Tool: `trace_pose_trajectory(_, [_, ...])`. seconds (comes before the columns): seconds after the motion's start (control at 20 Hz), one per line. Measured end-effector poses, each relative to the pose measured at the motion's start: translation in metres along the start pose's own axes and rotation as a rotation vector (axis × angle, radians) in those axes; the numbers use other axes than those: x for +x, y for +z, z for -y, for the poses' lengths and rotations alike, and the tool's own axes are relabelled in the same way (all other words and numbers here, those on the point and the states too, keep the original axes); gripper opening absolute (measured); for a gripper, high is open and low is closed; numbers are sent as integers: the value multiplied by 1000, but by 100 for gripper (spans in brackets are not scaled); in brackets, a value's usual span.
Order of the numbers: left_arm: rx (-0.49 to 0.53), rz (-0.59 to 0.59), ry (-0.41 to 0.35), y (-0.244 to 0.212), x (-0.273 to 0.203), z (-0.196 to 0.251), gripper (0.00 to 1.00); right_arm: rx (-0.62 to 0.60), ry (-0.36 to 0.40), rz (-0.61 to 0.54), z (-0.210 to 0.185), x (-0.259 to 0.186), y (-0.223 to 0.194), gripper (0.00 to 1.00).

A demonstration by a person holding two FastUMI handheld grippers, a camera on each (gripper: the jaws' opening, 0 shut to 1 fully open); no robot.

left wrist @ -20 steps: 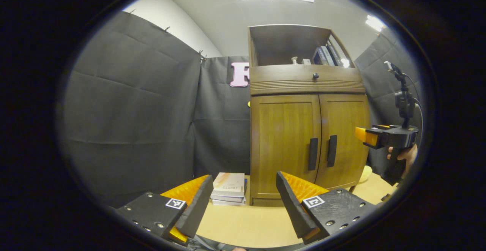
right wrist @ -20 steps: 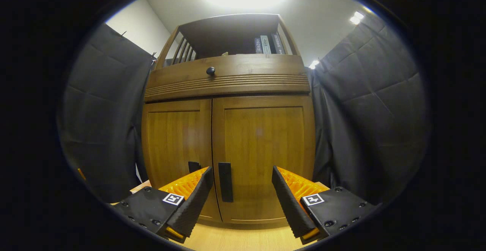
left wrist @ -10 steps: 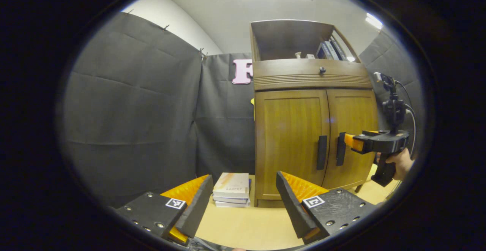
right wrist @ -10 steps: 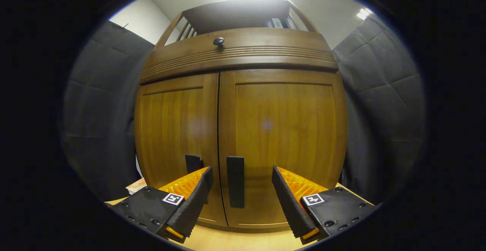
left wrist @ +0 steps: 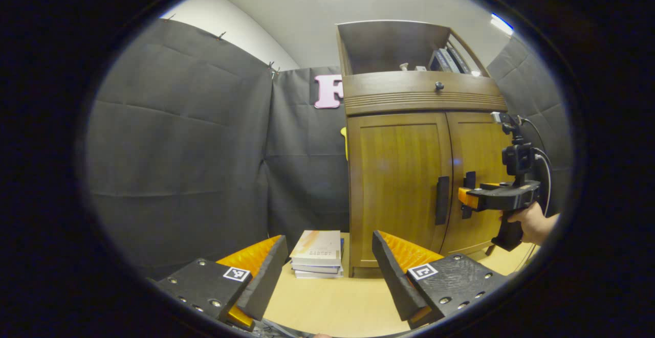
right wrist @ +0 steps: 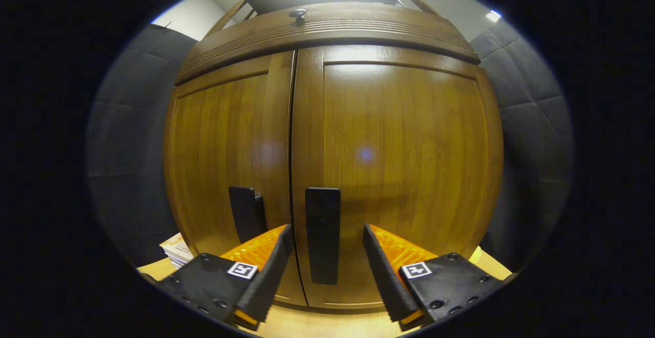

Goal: Open the right door of the double-door shoe cabinet with the right hand, and open the left door with the left hand.

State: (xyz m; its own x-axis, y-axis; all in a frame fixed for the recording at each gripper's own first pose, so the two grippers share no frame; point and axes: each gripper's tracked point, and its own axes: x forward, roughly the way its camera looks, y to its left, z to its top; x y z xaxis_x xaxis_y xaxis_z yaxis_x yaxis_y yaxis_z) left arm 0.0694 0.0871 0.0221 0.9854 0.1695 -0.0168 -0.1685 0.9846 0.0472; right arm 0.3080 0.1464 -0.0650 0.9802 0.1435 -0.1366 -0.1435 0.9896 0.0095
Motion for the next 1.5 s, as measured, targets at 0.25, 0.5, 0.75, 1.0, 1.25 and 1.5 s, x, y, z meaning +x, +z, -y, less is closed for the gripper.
trace_pose_trajectory(0.25, [22, 3, 19, 1, -2, -2, 98, -34, -14, -25, -3, 15, -9, 53])
trace_pose_trajectory(0.5, [22, 1, 12, 0, -4, -3, 98, 23, -14, -57, -3, 16, -9, 14])
trace_pose_trajectory(0.75, [30, 22, -5, 6, -10, 0, 98, 35, 5, -67, -4, 4, -5, 15])
trace_pose_trajectory(1.0, [26, 35, -25, 9, -14, 3, 98, 45, 39, -67, -3, -22, -10, 15])
trace_pose_trajectory(1.25, [22, 48, -43, 10, -14, 4, 98, 43, 67, -68, 1, -48, -10, 15])
trace_pose_trajectory(1.5, [27, 64, -78, 7, -14, 6, 98, 34, 92, -67, 8, -74, -12, 14])
